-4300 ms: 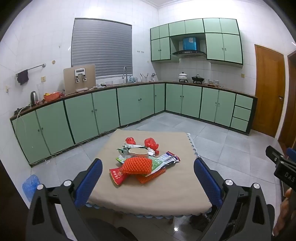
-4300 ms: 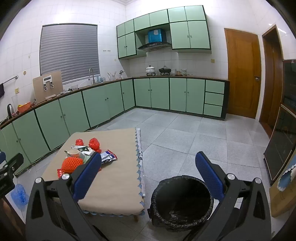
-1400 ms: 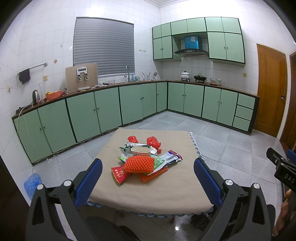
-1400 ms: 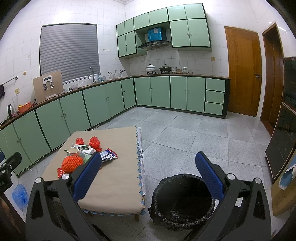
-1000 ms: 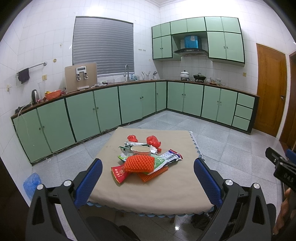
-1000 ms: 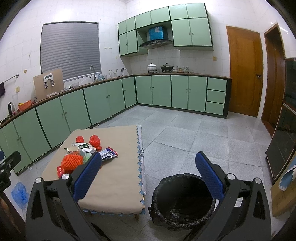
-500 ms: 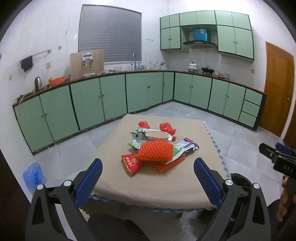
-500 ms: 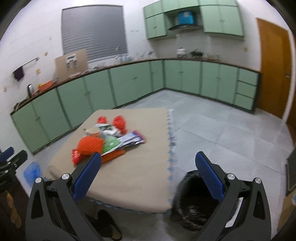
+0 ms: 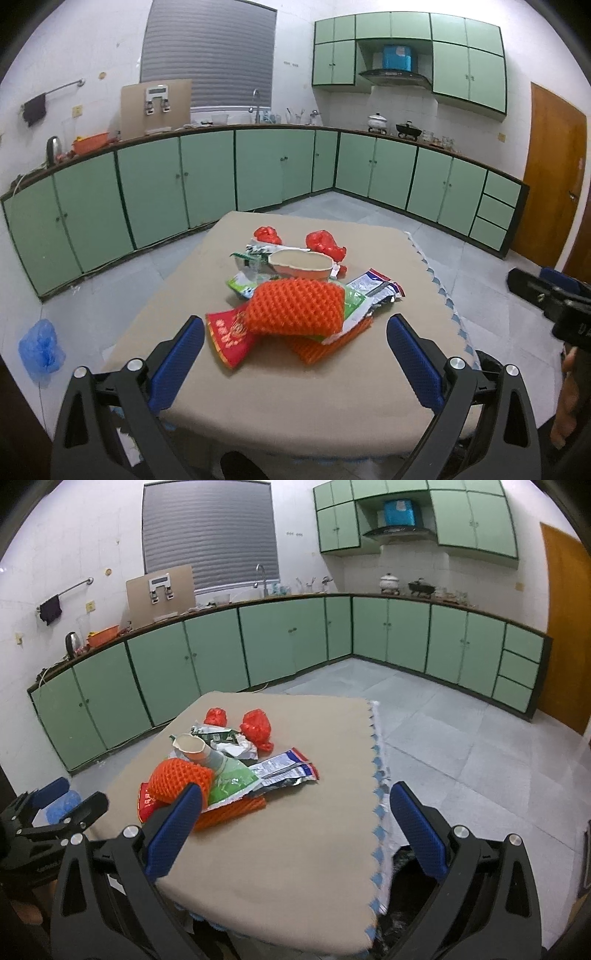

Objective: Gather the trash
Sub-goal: 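Grasp the orange foam net with the left gripper while the right gripper approaches the white paper cup, then grasp the white paper cup with the right gripper, then carry the cup and net to the black bin and release both, then return both tools to the table and grasp the red paper packet with the left gripper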

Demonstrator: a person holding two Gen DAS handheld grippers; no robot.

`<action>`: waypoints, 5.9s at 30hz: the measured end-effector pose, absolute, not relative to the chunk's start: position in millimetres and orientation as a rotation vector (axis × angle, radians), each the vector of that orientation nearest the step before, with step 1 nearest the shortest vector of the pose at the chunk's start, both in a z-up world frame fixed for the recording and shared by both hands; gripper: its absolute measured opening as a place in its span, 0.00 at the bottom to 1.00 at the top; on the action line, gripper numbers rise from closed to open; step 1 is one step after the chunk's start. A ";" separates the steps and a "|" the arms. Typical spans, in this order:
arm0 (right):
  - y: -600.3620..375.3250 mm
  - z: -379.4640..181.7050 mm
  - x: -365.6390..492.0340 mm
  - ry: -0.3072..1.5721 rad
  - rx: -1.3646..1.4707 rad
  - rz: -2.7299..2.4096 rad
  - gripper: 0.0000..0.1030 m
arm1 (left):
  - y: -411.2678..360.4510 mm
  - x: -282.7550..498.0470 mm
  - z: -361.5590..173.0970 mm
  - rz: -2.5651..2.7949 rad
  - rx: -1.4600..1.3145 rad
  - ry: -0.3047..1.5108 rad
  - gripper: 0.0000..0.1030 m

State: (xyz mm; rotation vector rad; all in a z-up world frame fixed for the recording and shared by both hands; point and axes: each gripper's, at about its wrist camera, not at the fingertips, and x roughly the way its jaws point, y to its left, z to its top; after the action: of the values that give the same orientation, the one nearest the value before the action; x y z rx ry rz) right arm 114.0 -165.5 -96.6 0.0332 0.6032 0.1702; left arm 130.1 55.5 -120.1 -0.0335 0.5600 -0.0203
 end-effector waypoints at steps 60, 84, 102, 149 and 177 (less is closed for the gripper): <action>-40.5 -170.2 259.6 0.750 0.066 0.360 0.43 | 147.8 213.3 -163.8 0.023 -0.099 0.534 0.11; -80.7 -135.0 217.3 0.721 0.093 0.391 0.05 | 120.0 186.4 -142.3 -0.030 -0.087 0.512 0.11; -229.6 -101.9 122.6 0.638 0.128 0.133 0.05 | -10.9 153.6 -116.5 -0.264 0.008 0.492 0.12; -424.7 -189.2 68.8 0.747 0.273 -0.234 0.57 | -199.0 158.2 -193.3 -0.510 0.173 0.678 0.56; -138.2 -145.9 146.0 0.725 0.055 0.325 0.63 | 119.9 138.8 -193.5 0.070 -0.002 0.602 0.68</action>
State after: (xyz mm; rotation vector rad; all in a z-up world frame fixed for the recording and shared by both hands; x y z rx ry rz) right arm 146.0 -138.2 -145.9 0.0551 0.7251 0.3253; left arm 138.8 119.9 -193.5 -0.0018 0.6019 0.0700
